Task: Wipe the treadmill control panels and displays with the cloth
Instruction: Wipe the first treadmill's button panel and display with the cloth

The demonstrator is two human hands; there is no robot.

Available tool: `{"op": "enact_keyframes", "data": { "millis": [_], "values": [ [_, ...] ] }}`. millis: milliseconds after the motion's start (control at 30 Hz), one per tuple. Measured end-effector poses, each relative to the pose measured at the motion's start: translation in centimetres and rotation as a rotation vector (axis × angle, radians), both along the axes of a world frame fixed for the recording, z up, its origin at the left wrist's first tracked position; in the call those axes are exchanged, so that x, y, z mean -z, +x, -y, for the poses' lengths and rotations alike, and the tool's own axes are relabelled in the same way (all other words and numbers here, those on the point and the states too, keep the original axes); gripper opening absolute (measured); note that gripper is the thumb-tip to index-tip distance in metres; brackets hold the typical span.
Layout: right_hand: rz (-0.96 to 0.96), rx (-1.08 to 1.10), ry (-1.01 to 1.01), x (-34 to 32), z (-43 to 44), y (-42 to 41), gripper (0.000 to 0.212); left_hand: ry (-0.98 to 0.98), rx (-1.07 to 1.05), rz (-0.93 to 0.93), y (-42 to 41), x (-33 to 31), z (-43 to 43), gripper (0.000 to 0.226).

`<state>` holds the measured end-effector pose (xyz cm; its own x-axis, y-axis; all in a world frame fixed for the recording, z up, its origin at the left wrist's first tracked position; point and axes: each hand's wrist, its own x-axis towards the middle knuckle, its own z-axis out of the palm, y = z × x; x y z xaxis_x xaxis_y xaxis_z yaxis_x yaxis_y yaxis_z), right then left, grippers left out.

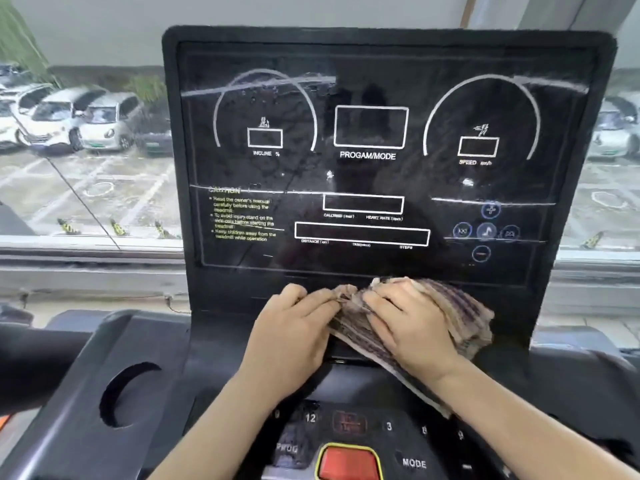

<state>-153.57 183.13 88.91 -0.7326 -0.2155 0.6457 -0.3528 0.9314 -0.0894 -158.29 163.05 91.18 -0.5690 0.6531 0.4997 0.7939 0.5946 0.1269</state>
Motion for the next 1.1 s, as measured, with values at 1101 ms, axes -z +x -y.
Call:
{"op": "enact_keyframes", "data": {
  "millis": [1101],
  "values": [
    [0.11,0.172,0.062,-1.2,8.0,-2.0,0.017,0.019,-0.275,-0.037,-2.9,0.0,4.6,0.026]
  ]
}}
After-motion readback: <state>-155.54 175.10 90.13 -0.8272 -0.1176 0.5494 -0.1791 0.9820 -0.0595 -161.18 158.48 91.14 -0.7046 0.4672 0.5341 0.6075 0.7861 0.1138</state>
